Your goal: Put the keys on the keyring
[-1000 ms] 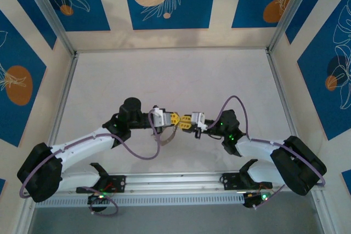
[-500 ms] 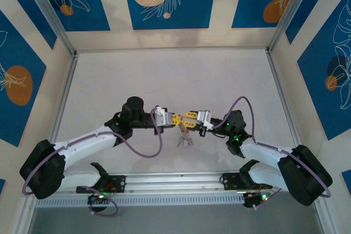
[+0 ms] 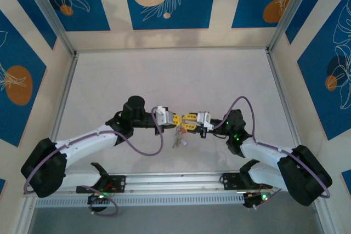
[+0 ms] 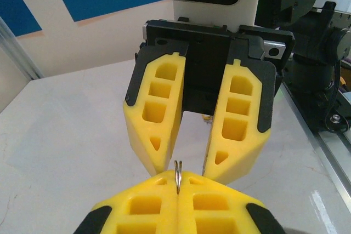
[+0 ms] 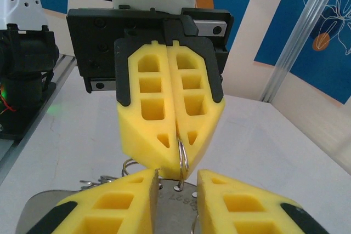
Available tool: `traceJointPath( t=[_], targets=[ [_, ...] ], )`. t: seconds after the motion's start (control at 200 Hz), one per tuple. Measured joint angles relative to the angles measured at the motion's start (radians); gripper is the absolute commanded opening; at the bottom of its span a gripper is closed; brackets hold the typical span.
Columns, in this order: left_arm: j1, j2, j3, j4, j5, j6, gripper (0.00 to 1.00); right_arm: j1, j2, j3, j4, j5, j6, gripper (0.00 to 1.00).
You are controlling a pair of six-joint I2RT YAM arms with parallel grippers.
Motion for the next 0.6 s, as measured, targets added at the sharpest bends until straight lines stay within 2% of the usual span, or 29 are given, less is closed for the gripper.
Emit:
traceJointPath(
  t=[0.1, 0.26, 0.34, 0.395, 0.52, 0.6],
  targets=[
    [0.0, 0.0, 0.002, -0.005, 0.01, 0.003, 0.0, 0.0, 0.0, 0.004, -0.012, -0.011, -0.002, 0.26],
    [0.002, 0.014, 0.021, -0.019, 0.021, 0.01, 0.0, -0.008, 0.004, 0.016, -0.023, -0.02, -0.006, 0.18],
    [0.004, 0.016, 0.021, -0.027, 0.021, 0.01, 0.0, -0.01, 0.016, 0.018, -0.022, -0.02, -0.006, 0.08],
    [0.008, 0.017, 0.024, -0.04, 0.021, 0.015, 0.1, -0.011, 0.022, 0.02, -0.022, -0.018, -0.013, 0.0],
    [0.01, 0.018, 0.059, -0.106, 0.01, 0.06, 0.28, -0.009, 0.026, 0.021, -0.026, -0.01, -0.013, 0.0],
    [0.009, 0.01, 0.089, -0.169, -0.007, 0.107, 0.33, -0.005, 0.024, 0.021, -0.045, 0.011, -0.021, 0.0]
  ],
)
